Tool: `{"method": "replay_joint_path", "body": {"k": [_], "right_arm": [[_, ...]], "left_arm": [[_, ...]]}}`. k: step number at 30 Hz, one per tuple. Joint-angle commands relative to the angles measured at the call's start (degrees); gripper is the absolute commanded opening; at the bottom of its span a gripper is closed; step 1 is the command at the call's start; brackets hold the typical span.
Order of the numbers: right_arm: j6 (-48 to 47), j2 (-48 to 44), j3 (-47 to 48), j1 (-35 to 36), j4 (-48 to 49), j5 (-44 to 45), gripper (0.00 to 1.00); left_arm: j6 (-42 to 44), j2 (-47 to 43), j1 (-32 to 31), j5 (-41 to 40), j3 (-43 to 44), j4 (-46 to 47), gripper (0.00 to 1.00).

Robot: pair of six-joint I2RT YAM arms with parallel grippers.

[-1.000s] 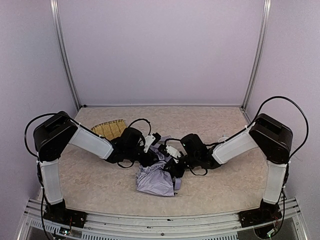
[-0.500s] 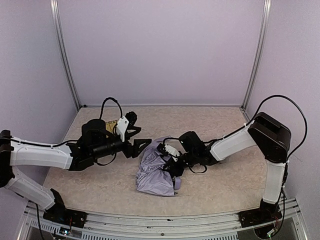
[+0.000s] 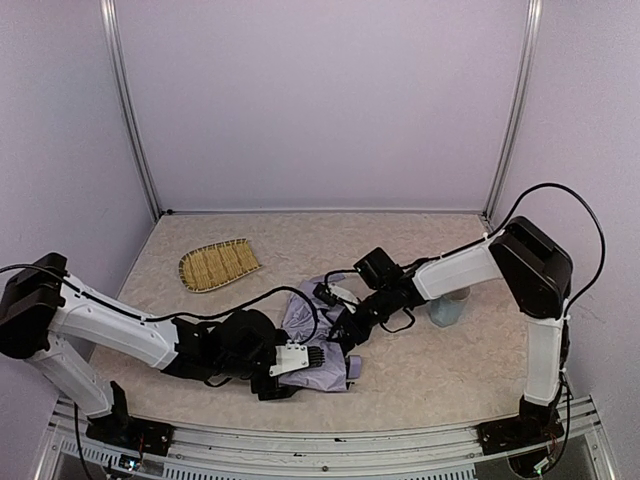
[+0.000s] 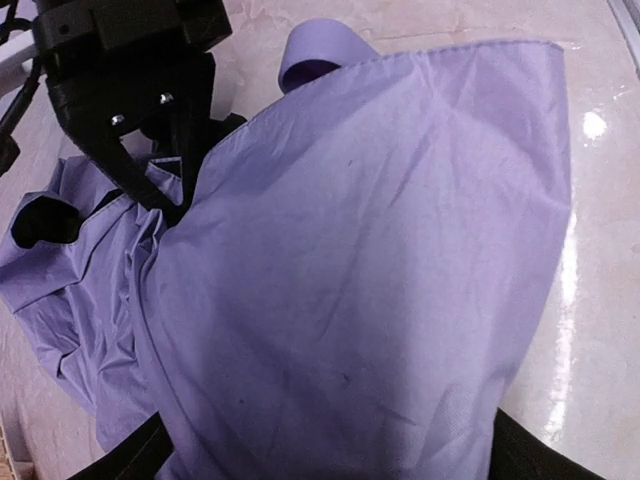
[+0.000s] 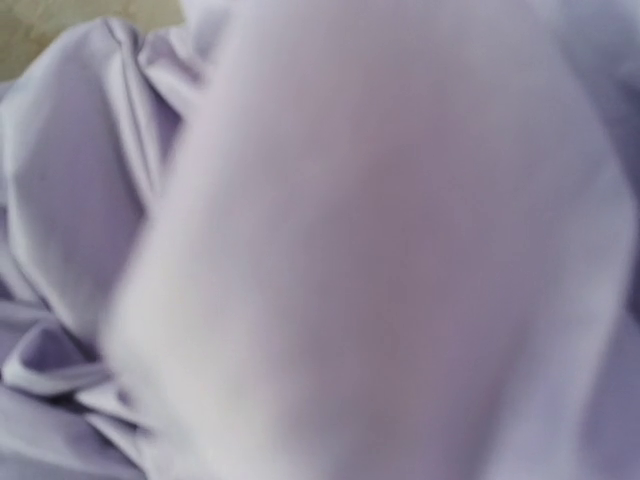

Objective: Put away the umbrella

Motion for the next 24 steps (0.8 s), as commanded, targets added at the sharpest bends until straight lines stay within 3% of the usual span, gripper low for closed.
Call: {"method": "replay_joint_path", "body": {"k": [1, 6, 9, 12, 19, 24], "right_arm": [[-2.89, 4.75, 0.93, -0.65, -9.0, 1.24, 0.0], [-3.03, 4.98, 1.69, -0.95, -9.09, -0.19, 0.0], [-3.17, 3.24, 1.27, -1.02, -8.8, -1.15, 0.0], [-2.09, 0.3, 0.43, -1.82, -8.33, -2.26, 0.0], [1.73, -10.41, -4.69, -5.12, -4.47, -2.35, 0.46], [2.13, -20.94, -8.79, -6.48, -3.5, 6.58, 0.65]], "left_arm": [[5.9, 6.0, 1.97, 0.31, 5.6, -4.86, 0.86], [5.98, 13.9, 4.56, 0.32, 9.08, -6.5, 0.83], [3.55, 17.34, 5.61, 2.01, 13.21, -10.79, 0.72], [1.34, 17.82, 6.82, 7.47, 15.56, -13.77, 0.53], [-3.4, 18.83, 8.04, 17.87, 17.45, -18.41, 0.33], [-6.16, 21.45, 11.35, 24.77, 20.28, -22.92, 0.27]]}}
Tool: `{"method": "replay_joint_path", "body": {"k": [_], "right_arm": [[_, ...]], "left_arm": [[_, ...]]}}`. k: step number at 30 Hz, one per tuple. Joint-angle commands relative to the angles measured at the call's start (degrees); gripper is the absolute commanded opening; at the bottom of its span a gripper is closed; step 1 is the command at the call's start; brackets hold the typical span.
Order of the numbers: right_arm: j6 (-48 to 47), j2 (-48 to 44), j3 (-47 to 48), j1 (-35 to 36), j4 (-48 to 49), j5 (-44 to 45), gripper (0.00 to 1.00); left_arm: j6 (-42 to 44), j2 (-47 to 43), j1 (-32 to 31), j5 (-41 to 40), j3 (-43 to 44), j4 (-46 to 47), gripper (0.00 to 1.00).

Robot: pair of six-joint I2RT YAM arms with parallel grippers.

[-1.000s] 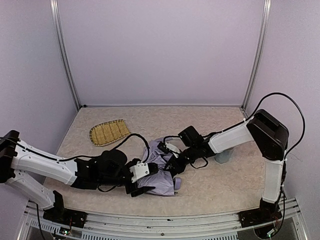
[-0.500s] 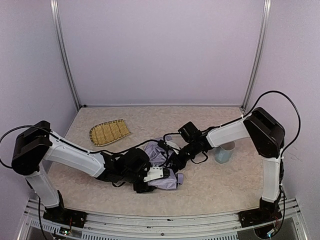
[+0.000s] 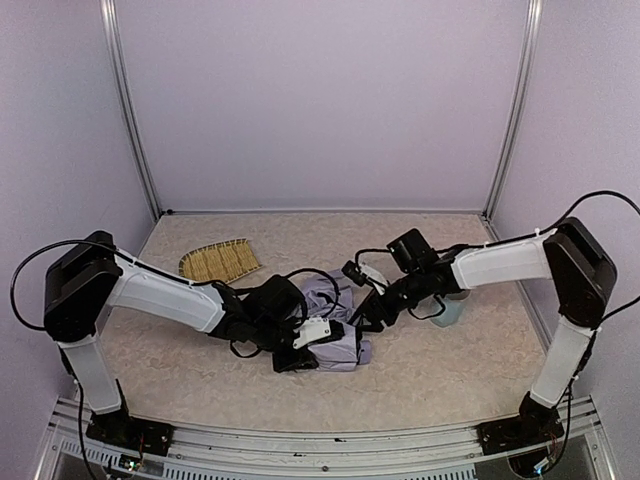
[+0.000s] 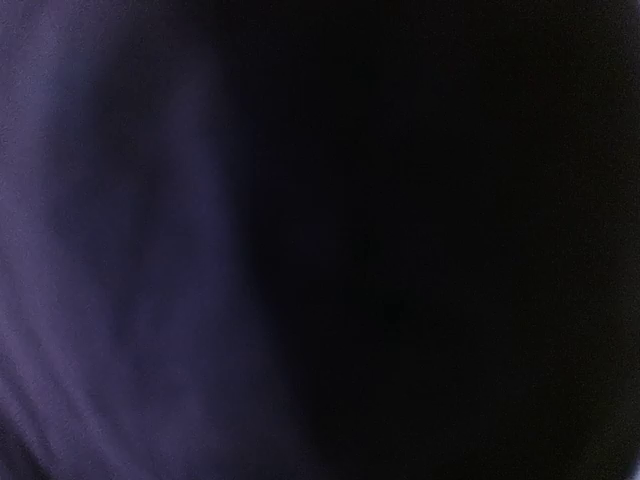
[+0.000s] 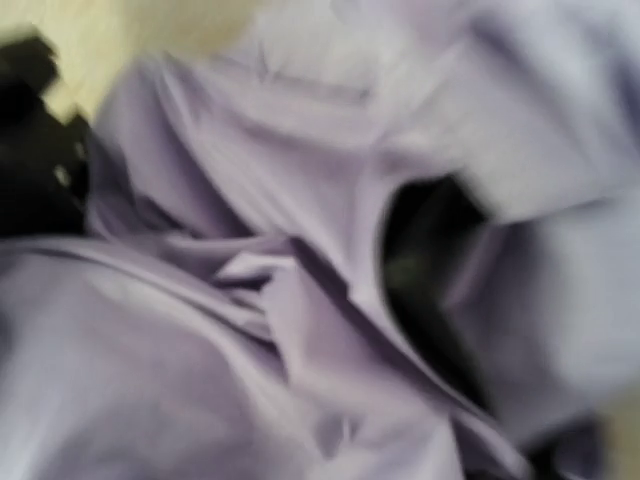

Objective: Put away the umbrella

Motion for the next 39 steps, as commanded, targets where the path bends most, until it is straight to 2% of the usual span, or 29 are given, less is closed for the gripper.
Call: {"method": "replay_joint_path", "body": {"k": [1, 5, 10, 13, 18, 21, 27, 33, 37, 39], "right_arm": [[0.62, -11.21, -3.39, -1.08, 0.91, 10.22, 0.66], [-3.19, -21.3, -10.42, 0.82, 4.61, 16.25, 0.7], [-16.0, -33.3, -21.68, 13.0, 15.01, 21.96, 0.69], [-24.83, -34.29, -25.11, 19.22, 19.51, 25.89, 0.69], [-31.97, -26.19, -21.75, 24.36, 20.13, 34.53, 0.71], [-35.98, -20.43, -19.33, 25.48, 20.25, 36.8, 0.71], [-37.33, -10.99, -17.33, 25.55, 18.94, 42.32, 0.71], [-36.6, -3.11, -17.69, 24.38, 25.92, 52.09, 0.76], [-33.49, 2.92, -13.32, 22.87, 19.91, 53.96, 0.77], [-32.82, 4.52, -11.37, 22.31, 15.82, 51.15, 0.72]], "left_arm": [[-3.48, 4.77, 2.83, 10.21, 1.61, -10.55, 0.27], [-2.88, 7.31, 3.99, 15.28, 4.16, -13.84, 0.25], [-1.76, 9.54, 5.34, 20.64, 6.27, -16.2, 0.25], [-1.62, 10.88, 6.0, 21.73, 7.67, -17.78, 0.25], [-1.22, 13.08, 6.78, 23.22, 9.94, -20.46, 0.24], [-1.23, 14.01, 7.0, 23.59, 10.79, -21.36, 0.24], [-0.62, 13.95, 7.91, 26.08, 11.11, -22.12, 0.24], [1.3, 16.07, 8.06, 27.85, 13.1, -25.39, 0.21], [1.64, 16.68, 8.06, 28.96, 14.18, -27.02, 0.19], [2.26, 16.42, 8.06, 29.97, 14.14, -27.07, 0.19]]}}
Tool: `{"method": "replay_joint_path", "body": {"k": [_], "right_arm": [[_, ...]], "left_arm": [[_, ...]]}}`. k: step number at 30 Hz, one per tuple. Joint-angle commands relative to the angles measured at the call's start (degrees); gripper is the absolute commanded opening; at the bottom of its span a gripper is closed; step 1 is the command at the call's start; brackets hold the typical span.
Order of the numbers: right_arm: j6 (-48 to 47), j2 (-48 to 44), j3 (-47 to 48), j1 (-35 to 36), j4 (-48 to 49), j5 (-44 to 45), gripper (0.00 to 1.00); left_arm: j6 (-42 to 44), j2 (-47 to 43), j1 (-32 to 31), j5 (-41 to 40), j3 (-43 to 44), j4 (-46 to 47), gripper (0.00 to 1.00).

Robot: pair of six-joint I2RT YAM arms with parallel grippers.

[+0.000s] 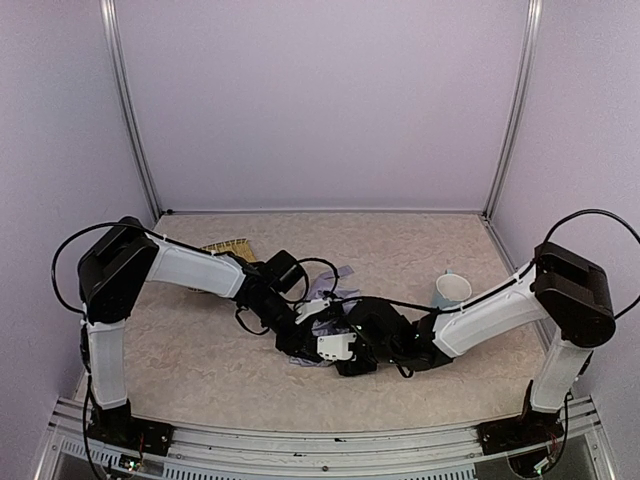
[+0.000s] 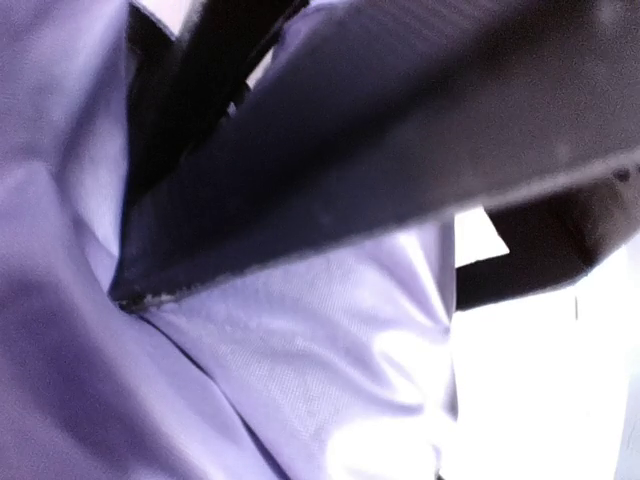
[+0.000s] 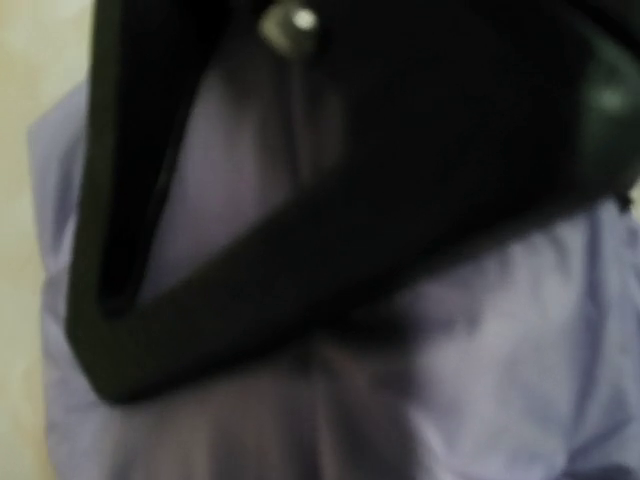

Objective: Put away the umbrella

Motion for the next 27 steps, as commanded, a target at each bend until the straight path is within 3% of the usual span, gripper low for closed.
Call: {"method": "replay_joint_path", "body": {"k": [1, 4, 6, 9, 13, 15, 23, 27], "right_arm": [[2.65, 6.61, 3.22, -2.53, -10.41, 0.88, 0.67], [3.76, 6.49, 4.34, -2.58, -13.8, -2.79, 0.44], [4.32, 5.47, 4.2, -2.58, -14.92, -4.92, 0.3], [5.1, 4.35, 4.11, -2.58, -17.67, -8.4, 0.2], [7.04, 3.98, 4.54, -2.6, -22.77, -12.11, 0.15], [8.48, 4.26, 5.44, -2.68, -27.27, -13.41, 0.12], [14.22, 7.15, 12.83, -6.38, -45.39, -27.11, 0.1], [15.34, 9.19, 17.47, -9.71, -53.73, -37.85, 0.14]], "left_arm": [[2.06, 3.9, -1.54, 1.81, -1.89, -9.75, 0.19], [2.31, 3.24, -1.13, 2.85, -1.77, -9.18, 0.23], [0.7, 1.84, -0.59, 1.52, -1.85, -6.59, 0.35], [-4.45, -1.34, 1.36, -1.86, -2.95, 1.2, 0.53], [-10.43, -7.83, 5.31, -3.29, -8.15, 17.69, 0.66], [-12.87, -13.3, 6.83, -3.54, -13.15, 26.95, 0.83], [-13.65, -35.12, 7.41, -6.31, -38.72, 58.62, 0.83], [-6.45, -41.92, 4.13, -9.86, -44.44, 58.3, 0.78]]}}
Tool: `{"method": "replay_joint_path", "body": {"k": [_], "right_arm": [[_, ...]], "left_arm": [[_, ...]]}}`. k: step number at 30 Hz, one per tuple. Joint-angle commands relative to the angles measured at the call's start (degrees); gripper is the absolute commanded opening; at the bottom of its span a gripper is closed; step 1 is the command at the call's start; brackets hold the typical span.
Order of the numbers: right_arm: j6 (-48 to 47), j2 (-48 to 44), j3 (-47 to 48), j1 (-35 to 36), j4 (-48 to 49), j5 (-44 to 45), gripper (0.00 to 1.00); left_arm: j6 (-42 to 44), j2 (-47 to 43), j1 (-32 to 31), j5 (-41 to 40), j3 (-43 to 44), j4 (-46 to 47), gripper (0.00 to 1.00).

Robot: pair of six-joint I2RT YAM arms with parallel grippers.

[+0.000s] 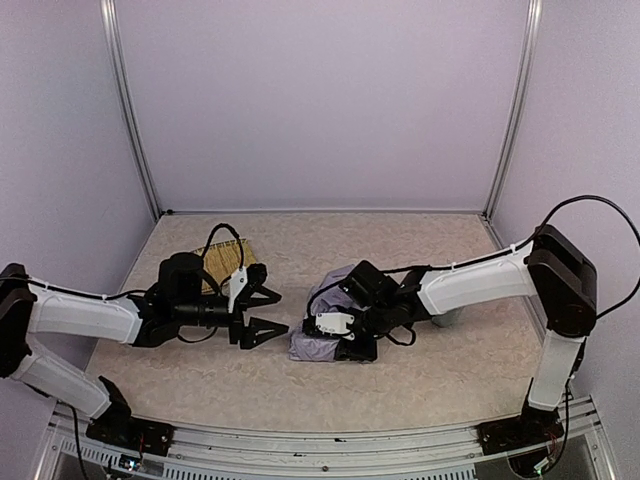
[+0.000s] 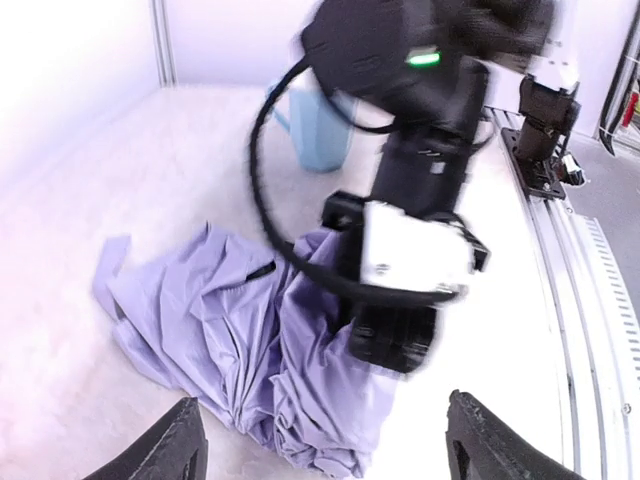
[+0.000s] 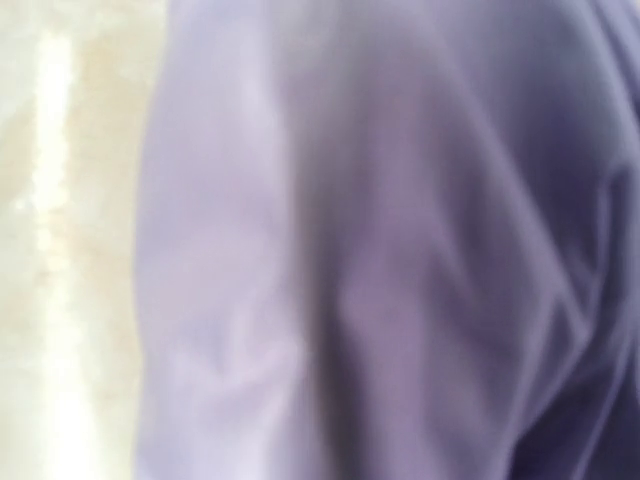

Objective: Put away the umbrella

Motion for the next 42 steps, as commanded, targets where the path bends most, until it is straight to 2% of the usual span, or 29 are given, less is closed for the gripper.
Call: {"method": "replay_joint_path", "body": {"k": [1, 3, 5, 9, 17, 22, 25, 27, 28, 31, 32, 35, 38, 40, 42], "right_arm": [[3.81, 5.73, 1.94, -3.68, -25.02, -19.27, 0.16], [1.93, 7.6, 3.82, -5.62, -29.61, -27.38, 0.19], [0.77, 9.87, 5.36, -6.61, -32.47, -31.76, 0.18], [0.54, 14.71, 7.77, -7.44, -34.29, -32.12, 0.17], [-2.11, 20.57, 12.11, -9.99, -35.28, -34.67, 0.15], [-2.2, 22.84, 14.14, -10.98, -35.32, -34.87, 0.15], [-0.43, 22.35, 14.88, -11.74, -33.08, -35.02, 0.21], [1.73, 21.46, 14.8, -12.96, -30.62, -35.59, 0.22], [2.77, 21.05, 14.54, -13.35, -29.4, -36.08, 0.23], [5.76, 19.46, 13.84, -14.31, -26.07, -35.82, 0.29], [6.23, 18.35, 13.32, -14.3, -25.06, -35.64, 0.32], [7.6, 14.9, 11.21, -14.31, -21.91, -35.48, 0.43], [9.4, 9.54, 7.94, -14.3, -17.67, -33.97, 0.6], [10.34, 4.97, 5.17, -14.3, -14.79, -32.69, 0.66], [11.52, -0.42, 2.09, -14.3, -11.43, -30.65, 0.67]], "left_arm": [[8.95, -5.37, -4.88, -6.9, -5.62, 6.87, 0.75], [15.78, -5.97, -9.62, -14.33, -6.71, 3.67, 0.71], [21.64, -4.09, -14.35, -22.14, -5.53, 0.06, 0.71], [26.27, 2.82, -19.95, -31.1, -0.57, -4.39, 0.79], [31.03, 14.62, -21.03, -31.36, 5.46, -5.65, 0.83], [30.95, 21.86, -21.87, -33.22, 10.06, -10.97, 0.81], [30.62, 24.28, -22.58, -33.75, 10.48, -11.19, 0.78], [29.96, 25.22, -22.91, -33.66, 10.88, -11.88, 0.73], [29.32, 25.56, -23.04, -33.56, 11.29, -12.48, 0.67], [26.76, 25.96, -23.31, -32.97, 12.3, -14.16, 0.38], [25.75, 25.92, -23.25, -32.45, 12.52, -14.79, 0.33], [23.99, 25.76, -22.98, -31.16, 12.68, -16.92, 0.24], [21.73, 26.42, -22.38, -29.27, 13.8, -21.29, 0.19], [19.5, 27.58, -21.28, -26.31, 16.03, -25.77, 0.13], [16.45, 28.95, -20.02, -23.41, 18.31, -28.51, 0.12]]}}
